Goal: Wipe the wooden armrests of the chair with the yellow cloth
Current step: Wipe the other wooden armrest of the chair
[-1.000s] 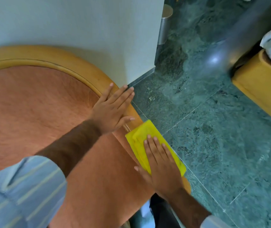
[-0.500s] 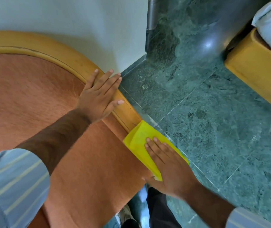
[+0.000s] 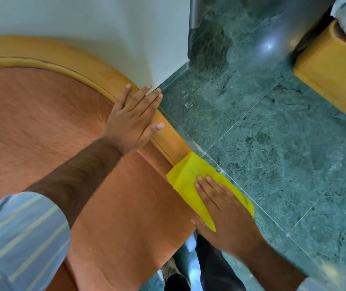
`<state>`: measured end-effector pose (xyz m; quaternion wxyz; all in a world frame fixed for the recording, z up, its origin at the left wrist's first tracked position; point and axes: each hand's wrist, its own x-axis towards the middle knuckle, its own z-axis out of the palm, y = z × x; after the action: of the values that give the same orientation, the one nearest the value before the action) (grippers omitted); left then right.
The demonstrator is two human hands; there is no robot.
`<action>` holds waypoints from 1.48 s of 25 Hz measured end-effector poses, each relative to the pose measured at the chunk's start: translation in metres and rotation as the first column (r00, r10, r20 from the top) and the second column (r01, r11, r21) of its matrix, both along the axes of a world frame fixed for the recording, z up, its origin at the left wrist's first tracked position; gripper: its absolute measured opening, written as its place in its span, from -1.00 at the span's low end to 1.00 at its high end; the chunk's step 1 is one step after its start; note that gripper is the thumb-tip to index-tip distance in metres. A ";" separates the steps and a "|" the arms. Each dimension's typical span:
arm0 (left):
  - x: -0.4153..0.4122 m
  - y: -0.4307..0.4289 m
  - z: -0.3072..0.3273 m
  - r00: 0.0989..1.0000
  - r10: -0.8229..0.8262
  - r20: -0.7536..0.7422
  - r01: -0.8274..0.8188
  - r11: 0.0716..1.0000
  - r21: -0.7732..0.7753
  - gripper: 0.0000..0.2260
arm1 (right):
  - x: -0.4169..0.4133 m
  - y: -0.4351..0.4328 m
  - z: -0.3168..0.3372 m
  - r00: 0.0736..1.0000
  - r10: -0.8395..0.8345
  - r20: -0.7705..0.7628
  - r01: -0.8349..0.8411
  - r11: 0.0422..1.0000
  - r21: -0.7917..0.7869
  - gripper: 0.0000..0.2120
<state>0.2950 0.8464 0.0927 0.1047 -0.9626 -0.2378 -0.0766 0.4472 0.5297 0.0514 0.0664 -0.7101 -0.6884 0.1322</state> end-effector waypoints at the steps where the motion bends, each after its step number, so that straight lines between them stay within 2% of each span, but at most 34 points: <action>1: -0.001 -0.001 -0.001 1.000 0.011 0.009 -0.011 1.000 0.000 -0.36 | -0.002 0.001 -0.002 1.000 -0.007 0.023 0.007 1.000 0.000 -0.22; 3: -0.001 -0.002 -0.006 1.000 0.018 0.023 -0.019 1.000 0.009 -0.36 | -0.010 0.033 -0.004 0.999 -0.041 0.032 0.040 0.999 0.035 -0.17; 7: 0.000 0.001 -0.009 0.999 0.000 0.045 -0.002 1.000 0.030 -0.38 | -0.023 0.102 -0.008 0.995 -0.071 -0.071 0.077 0.993 0.089 -0.17; 10: -0.002 0.000 -0.003 1.000 -0.002 0.001 0.002 1.000 0.009 -0.36 | -0.006 0.069 -0.013 0.998 -0.001 -0.067 0.006 0.998 0.068 -0.23; 13: -0.002 -0.002 0.004 0.999 -0.003 -0.042 0.001 0.999 -0.034 -0.32 | 0.007 0.004 -0.010 0.997 0.067 0.046 -0.068 0.998 0.004 -0.30; 16: -0.002 -0.004 0.004 0.998 0.010 -0.055 -0.012 1.000 -0.025 -0.30 | 0.003 0.008 -0.008 0.996 0.012 0.084 -0.013 1.000 0.015 -0.30; 21: 0.000 -0.002 0.001 1.000 0.005 -0.015 -0.005 1.000 -0.019 -0.34 | -0.032 0.120 0.002 0.989 -0.102 -0.109 0.109 0.992 0.062 -0.26; 23: -0.001 -0.001 0.003 1.000 0.006 -0.027 -0.007 1.000 -0.026 -0.33 | -0.023 0.107 -0.003 0.996 -0.058 -0.069 0.062 0.997 0.054 -0.27; 26: -0.003 -0.001 0.004 0.998 0.001 -0.065 -0.003 0.999 -0.032 -0.31 | -0.005 0.027 -0.008 0.993 0.041 0.107 -0.043 0.999 0.015 -0.33; 29: 0.000 -0.002 0.005 0.998 0.012 -0.065 -0.013 1.000 -0.008 -0.30 | -0.005 -0.013 -0.011 0.985 0.055 0.163 -0.055 0.998 -0.006 -0.33; 34: 0.000 -0.001 0.003 0.999 0.002 -0.036 -0.002 1.000 0.000 -0.32 | -0.019 0.086 -0.003 0.997 0.017 0.071 -0.020 0.999 0.039 -0.30; 37: 0.000 0.001 0.000 1.000 -0.001 -0.020 0.001 1.000 0.007 -0.33 | -0.026 0.106 -0.009 1.000 -0.022 0.018 0.020 0.997 0.075 -0.30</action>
<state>0.2954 0.8474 0.0926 0.1106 -0.9631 -0.2359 -0.0680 0.4209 0.6355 0.0428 0.0876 -0.7155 -0.6860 0.0989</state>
